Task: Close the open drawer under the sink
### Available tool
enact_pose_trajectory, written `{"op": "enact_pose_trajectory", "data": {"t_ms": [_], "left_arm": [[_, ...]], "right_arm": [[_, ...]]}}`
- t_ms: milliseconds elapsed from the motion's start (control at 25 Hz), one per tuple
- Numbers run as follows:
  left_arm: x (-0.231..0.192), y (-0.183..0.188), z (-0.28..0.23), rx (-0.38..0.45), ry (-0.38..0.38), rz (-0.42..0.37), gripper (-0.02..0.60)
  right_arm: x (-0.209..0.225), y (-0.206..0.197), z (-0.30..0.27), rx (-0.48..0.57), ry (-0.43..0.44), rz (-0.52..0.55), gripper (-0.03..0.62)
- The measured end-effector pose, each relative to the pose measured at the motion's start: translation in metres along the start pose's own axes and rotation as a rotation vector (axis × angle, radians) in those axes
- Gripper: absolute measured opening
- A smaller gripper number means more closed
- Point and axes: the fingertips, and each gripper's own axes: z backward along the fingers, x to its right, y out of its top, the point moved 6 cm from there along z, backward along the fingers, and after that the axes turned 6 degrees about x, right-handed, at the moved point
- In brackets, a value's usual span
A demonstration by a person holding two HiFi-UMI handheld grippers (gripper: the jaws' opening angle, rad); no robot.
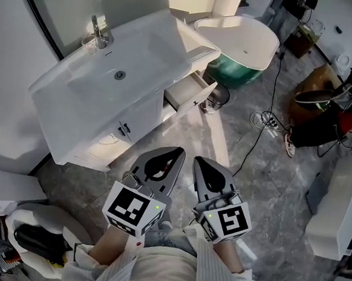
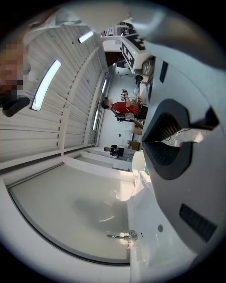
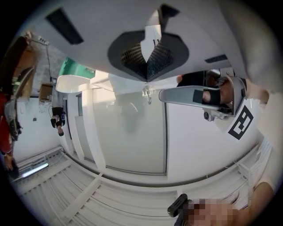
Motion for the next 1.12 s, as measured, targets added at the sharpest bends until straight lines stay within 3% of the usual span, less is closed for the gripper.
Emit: {"op": "enact_pose_trajectory", "data": {"t_ms": [440, 840, 1120], "left_arm": [[-0.081, 0.011, -0.048, -0.027, -0.027, -0.009, 0.017], [-0.103, 0.002, -0.078, -0.051, -0.028, 0.023, 0.017], [-0.117, 0.001, -0.127, -0.045, 0.016, 0.022, 0.017]], "right_arm": [[0.032, 0.004, -0.091, -0.007, -0.044, -0.005, 0.009], [0.057, -0.002, -0.117, -0.035, -0.071, -0.018, 0.009], [0.104, -0.005, -0.146, -0.051, -0.019, -0.016, 0.009]]}}
